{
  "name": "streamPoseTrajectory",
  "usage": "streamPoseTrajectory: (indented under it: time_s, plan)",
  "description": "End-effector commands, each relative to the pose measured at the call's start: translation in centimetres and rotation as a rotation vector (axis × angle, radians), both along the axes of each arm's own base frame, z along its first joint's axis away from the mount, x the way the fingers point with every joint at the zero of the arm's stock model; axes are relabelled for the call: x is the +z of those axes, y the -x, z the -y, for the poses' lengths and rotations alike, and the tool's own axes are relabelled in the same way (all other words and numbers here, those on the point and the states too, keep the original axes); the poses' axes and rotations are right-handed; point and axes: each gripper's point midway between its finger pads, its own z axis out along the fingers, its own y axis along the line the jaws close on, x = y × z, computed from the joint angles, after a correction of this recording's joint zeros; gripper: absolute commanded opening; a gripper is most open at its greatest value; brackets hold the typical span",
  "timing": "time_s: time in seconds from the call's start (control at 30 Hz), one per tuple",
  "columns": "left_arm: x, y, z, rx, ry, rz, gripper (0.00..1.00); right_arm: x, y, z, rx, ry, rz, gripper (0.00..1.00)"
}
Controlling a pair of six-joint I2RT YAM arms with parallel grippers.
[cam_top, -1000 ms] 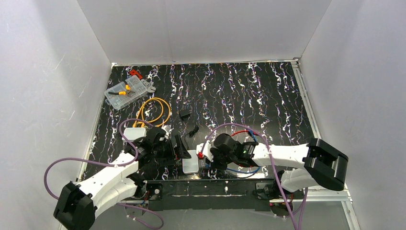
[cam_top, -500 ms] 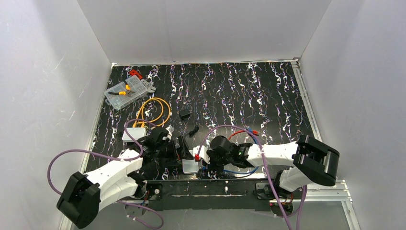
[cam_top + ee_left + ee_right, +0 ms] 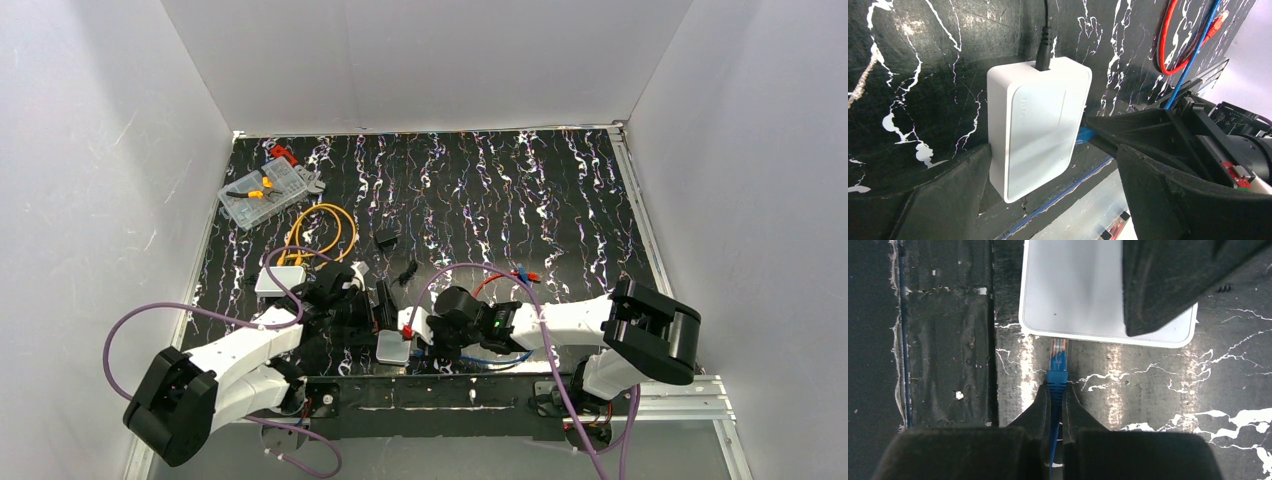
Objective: Insert the plug into the switch port
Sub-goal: Insert the connector into the switch port.
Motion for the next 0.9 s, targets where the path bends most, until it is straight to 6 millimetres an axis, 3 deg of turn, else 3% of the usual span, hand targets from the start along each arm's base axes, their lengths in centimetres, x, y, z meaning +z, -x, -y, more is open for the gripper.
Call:
streamPoseTrajectory:
  time_s: [0.0, 0.4, 0.87]
  plan:
    - [-1.7, 0.8, -0.8, -0.018, -0.045, -0.028, 0.96, 0.8, 0.3, -1.7, 0.01, -0.067, 0.012, 0.01]
    - [-2.0, 1.7, -1.2, -0.019, -0.047, -0.046, 0.95, 1.2, -0.5, -2.8, -0.139, -0.099, -0.048, 0.01]
    - [-1.8, 2.5, -1.9, -0.005, -0.048, -0.041, 0.95, 0.2, -1.7, -1.8, -0.27, -0.033, -0.053, 0.01]
